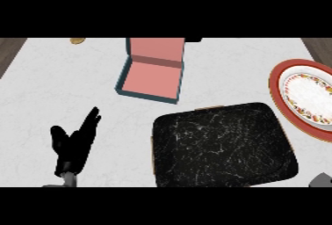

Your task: Pick the cupcake from the tray and place it in the plate

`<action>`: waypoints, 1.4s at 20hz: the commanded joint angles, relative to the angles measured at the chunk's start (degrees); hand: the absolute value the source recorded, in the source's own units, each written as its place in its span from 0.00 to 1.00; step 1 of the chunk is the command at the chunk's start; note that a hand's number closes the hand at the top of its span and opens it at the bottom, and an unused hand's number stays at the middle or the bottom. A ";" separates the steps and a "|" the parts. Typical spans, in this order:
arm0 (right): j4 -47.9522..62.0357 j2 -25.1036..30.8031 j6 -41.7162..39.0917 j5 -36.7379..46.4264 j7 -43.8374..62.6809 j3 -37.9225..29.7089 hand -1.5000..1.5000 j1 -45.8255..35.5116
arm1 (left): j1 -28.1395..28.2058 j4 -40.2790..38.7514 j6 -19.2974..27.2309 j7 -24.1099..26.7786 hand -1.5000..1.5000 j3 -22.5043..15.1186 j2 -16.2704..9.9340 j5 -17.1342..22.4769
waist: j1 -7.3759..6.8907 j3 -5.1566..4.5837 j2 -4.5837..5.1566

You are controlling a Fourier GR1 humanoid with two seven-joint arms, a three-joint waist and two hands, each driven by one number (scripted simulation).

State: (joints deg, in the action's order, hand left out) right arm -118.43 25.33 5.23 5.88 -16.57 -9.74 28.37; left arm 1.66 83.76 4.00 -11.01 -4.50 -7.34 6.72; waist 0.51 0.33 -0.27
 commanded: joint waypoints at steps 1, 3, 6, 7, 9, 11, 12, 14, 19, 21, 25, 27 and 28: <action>8.03 1.17 -2.25 -7.80 -1.04 -8.28 1.00 -7.22 | -3.01 -1.43 -0.15 -3.35 0.50 -1.00 0.99 -0.26 | -0.36 -0.29 0.31; 16.04 1.80 -1.46 -4.89 -1.41 -8.38 1.00 -13.42 | -1.49 -2.50 0.14 -1.50 0.50 -0.81 1.38 -0.89 | -0.78 -0.30 0.37; 28.37 4.08 0.41 -4.19 -5.51 -11.72 1.00 -22.36 | -1.91 -2.14 1.83 -1.56 0.50 -2.33 3.22 -2.31 | -1.34 -0.25 0.50; 33.03 3.86 2.35 -3.73 -5.87 -12.42 1.00 -25.75 | -3.30 -1.33 -0.95 -3.87 0.50 0.18 0.15 0.28 | -1.90 -0.21 0.62; 41.50 4.83 2.03 -2.78 -9.26 -12.24 1.00 -30.83 | -2.34 -0.66 -1.12 -5.07 0.50 -0.62 0.31 -0.04 | -1.92 -0.21 0.59; 49.77 6.88 1.27 -2.73 -11.77 -13.34 1.00 -36.11 | 0.05 -1.24 -1.44 -0.43 0.50 -1.34 1.32 -0.83 | -1.99 -0.23 0.58; 53.93 8.40 1.00 -2.81 -12.74 -14.12 1.00 -39.39 | -0.10 2.55 -0.31 -4.52 0.50 -2.05 1.15 -1.17 | -2.43 -0.18 0.59; 62.35 8.43 1.97 -0.83 -18.41 -13.64 1.00 -43.47 | -1.17 -1.06 -1.53 -2.10 0.50 -1.23 1.64 -0.38 | -2.12 -0.21 0.68; 81.52 11.80 2.03 0.62 -25.07 -15.26 1.00 -54.57 | -1.37 0.52 -0.59 -3.93 0.50 -1.79 2.38 -0.87 | -3.31 -0.07 1.11; 86.63 14.94 -0.37 0.98 -25.49 -15.33 1.00 -59.47 | -2.49 -2.31 -1.73 -3.39 0.50 -0.27 1.41 -0.28 | -2.60 -0.16 0.97; 92.96 16.63 1.97 8.36 -16.84 -9.89 1.00 -60.30 | -3.49 0.45 -1.84 -4.49 0.50 -1.56 1.51 -0.83 | -4.27 -0.11 1.47; 94.95 17.64 2.86 13.40 -16.57 -5.81 0.00 -59.98 | -3.24 -0.20 -3.20 -2.82 0.50 -1.64 1.33 -0.38 | -5.65 -0.07 2.12; 96.94 16.89 1.19 13.49 -17.92 -5.46 0.00 -61.06 | -3.39 -2.01 -3.03 -1.71 0.50 -1.42 1.00 -1.26 | -4.96 -0.04 2.00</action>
State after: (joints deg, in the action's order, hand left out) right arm -27.48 40.74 7.57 14.39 -36.03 -19.18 -30.50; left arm -1.46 83.59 1.84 -12.76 -5.40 -6.21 5.75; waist -3.84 0.39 1.17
